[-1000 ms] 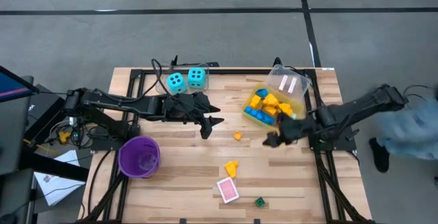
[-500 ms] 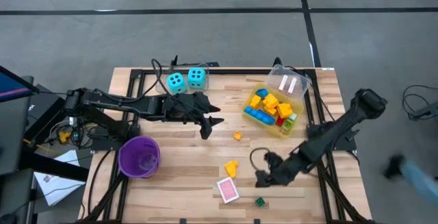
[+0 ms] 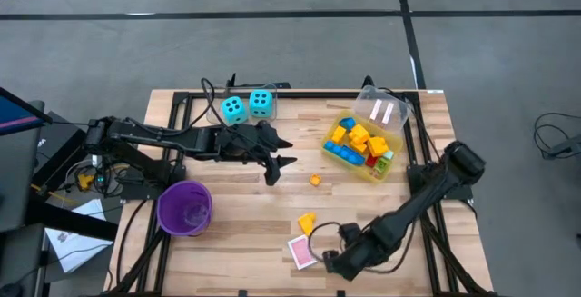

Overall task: Pick & Place Toys
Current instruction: Put the green game piece into the yellow bin

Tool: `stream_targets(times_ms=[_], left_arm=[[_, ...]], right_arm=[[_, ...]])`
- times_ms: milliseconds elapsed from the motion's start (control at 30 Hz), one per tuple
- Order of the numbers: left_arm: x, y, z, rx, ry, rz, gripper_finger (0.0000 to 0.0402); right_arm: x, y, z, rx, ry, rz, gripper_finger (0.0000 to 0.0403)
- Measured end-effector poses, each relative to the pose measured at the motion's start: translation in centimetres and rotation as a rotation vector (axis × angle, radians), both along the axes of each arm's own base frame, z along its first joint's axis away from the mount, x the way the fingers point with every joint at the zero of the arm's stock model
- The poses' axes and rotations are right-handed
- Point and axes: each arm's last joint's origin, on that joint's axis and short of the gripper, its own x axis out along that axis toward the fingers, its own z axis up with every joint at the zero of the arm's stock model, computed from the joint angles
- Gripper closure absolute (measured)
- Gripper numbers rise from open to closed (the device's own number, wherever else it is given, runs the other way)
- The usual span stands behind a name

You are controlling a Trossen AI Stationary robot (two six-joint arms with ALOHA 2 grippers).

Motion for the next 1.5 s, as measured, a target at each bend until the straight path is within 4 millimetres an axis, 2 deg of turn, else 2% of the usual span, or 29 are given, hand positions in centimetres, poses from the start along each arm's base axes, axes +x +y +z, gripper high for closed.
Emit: stream_targets(times_ms=[233, 400, 567, 833, 967, 1067, 1333, 1500], left_arm=[[0.0, 0.0, 0.0, 0.022, 0.004, -0.010, 0.0189], [0.0, 0.0, 0.0, 0.013, 0.002, -0.007, 0.0189], [0.0, -0.2, 0.0, -0.037, -0.009, 0.010, 0.0189], [0.0, -0.5, 0.0, -0.157, -0.019, -0.051, 0.0188], [0.0, -0.9, 0.1, -0.176, -0.023, -0.062, 0.0188], [0.1, -1.2, 0.2, -0.177, -0.034, -0.071, 0.0188], [0.1, -2.0, 0.4, -0.179, -0.058, -0.099, 0.0189], [0.1, -2.3, 0.6, -0.183, -0.075, -0.109, 0.0189]], right_arm=[[2.6, 2.2, -1.6, -0.166, 0.119, 0.176, 0.0097], [3.5, 2.9, -3.4, -0.237, 0.169, 0.260, 0.0097], [3.1, 3.7, -4.2, -0.272, 0.167, 0.303, 0.0097], [1.7, 4.4, -4.3, -0.372, 0.162, 0.321, 0.0097], [1.4, 4.5, -5.7, -0.398, 0.171, 0.329, 0.0097], [1.9, 5.1, -6.3, -0.349, 0.120, 0.347, 0.0097], [1.9, 5.1, -7.9, -0.371, 0.158, 0.352, 0.0097], [1.9, 5.1, -7.9, -0.368, 0.159, 0.354, 0.0108]])
